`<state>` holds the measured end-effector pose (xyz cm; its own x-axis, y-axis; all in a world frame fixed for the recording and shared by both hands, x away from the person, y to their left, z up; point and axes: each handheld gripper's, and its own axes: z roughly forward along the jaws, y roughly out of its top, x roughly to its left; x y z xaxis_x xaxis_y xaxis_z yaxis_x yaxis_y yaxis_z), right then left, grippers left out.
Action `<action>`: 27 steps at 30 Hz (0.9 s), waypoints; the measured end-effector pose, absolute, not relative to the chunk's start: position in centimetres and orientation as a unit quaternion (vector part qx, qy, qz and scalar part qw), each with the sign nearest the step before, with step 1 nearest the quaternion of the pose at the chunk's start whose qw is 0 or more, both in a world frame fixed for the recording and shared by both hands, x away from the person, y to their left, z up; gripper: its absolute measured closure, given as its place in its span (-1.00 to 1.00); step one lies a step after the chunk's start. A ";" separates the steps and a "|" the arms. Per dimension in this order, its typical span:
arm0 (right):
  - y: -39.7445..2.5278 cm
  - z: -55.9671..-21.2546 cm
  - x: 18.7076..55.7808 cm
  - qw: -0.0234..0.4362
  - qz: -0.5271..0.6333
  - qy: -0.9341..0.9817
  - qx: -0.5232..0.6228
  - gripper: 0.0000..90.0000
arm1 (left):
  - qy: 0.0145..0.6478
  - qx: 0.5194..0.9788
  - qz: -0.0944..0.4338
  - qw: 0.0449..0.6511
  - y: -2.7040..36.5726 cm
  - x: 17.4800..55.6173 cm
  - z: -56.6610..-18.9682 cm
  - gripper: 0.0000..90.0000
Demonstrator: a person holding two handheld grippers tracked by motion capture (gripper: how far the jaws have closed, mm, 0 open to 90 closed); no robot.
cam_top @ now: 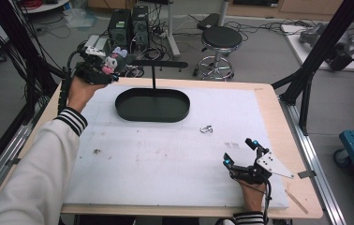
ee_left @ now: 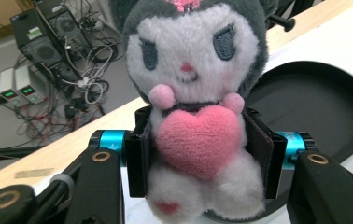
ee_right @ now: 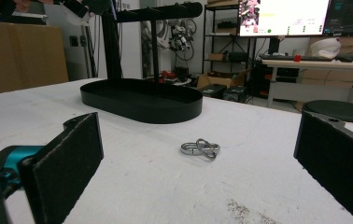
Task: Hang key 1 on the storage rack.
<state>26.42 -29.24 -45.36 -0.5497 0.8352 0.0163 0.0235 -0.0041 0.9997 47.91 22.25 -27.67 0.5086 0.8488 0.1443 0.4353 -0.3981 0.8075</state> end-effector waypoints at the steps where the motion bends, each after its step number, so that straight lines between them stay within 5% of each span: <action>1: -29.2 -45.4 26.4 0.327 0.620 0.625 0.344 -0.99 | 0.410 0.786 0.280 0.369 22.3 48.0 -27.7 0.13; 27: -29.2 -45.4 26.4 0.329 0.619 0.625 0.342 -0.99 | 0.445 0.769 0.279 0.364 25.0 48.0 -29.8 0.13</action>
